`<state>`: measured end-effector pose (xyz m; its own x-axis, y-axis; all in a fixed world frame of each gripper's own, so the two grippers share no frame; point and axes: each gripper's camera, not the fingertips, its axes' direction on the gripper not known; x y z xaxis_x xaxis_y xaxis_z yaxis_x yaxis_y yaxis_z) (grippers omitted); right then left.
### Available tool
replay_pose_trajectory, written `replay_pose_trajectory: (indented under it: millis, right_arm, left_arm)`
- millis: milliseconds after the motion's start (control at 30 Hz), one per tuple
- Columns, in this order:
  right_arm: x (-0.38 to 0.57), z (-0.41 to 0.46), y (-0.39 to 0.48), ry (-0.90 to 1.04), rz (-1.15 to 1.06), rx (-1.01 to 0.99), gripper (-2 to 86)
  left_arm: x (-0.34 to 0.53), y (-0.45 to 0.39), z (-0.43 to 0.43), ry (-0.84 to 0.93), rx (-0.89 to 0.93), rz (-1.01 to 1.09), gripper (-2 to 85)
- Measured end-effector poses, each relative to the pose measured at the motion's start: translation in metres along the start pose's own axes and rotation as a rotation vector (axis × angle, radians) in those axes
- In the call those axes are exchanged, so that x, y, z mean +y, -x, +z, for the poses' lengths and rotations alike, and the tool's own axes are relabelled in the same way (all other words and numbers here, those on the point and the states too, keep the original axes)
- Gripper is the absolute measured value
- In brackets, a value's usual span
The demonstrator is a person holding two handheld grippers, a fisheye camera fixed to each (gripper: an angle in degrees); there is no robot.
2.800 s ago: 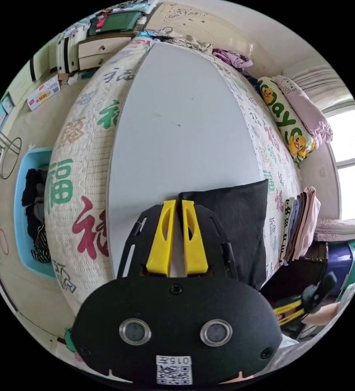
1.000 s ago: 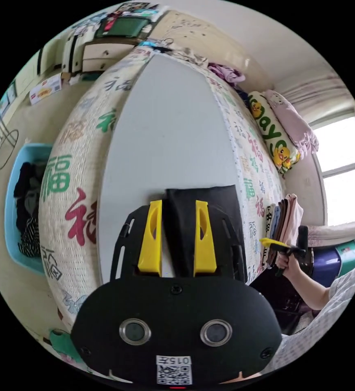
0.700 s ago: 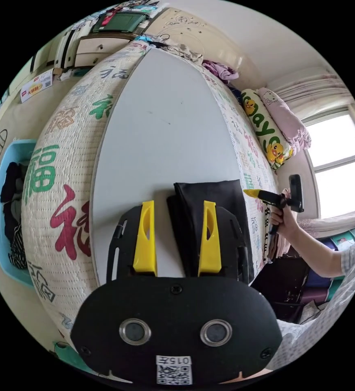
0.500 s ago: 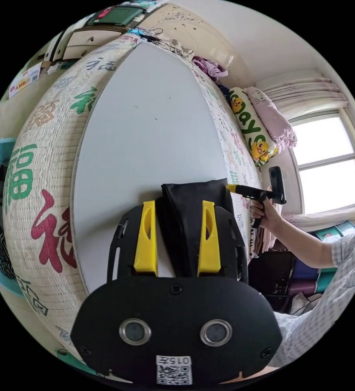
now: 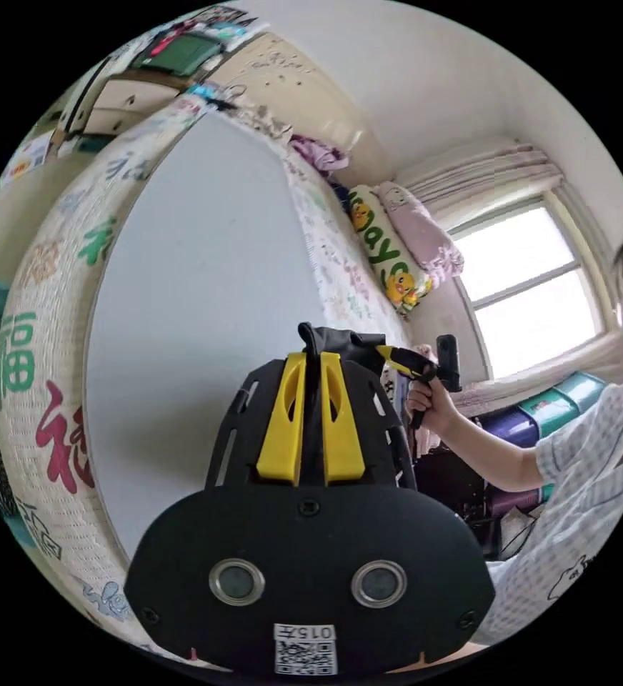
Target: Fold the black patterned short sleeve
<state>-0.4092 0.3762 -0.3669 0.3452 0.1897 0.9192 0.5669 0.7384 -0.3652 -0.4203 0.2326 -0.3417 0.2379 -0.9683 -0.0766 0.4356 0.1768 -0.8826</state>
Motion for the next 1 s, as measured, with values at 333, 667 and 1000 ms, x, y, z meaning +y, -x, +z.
replay_pose_trajectory:
  millis: [333,667,1000]
  right_arm:
    - [0.184,-0.281,-0.044,-0.468,-0.209,-0.050,0.5]
    - [0.341,-0.517,-0.091,-0.695,-0.239,0.208,0.5]
    - [0.275,-0.606,-0.306,-0.573,-0.010,0.401,1.5]
  left_arm:
    - [-0.004,-0.241,0.054,-0.049,0.254,0.509,1.3]
    - [0.037,-0.438,0.211,0.095,0.613,0.601,1.6]
    - [0.044,-0.522,0.458,0.181,0.394,0.463,1.7]
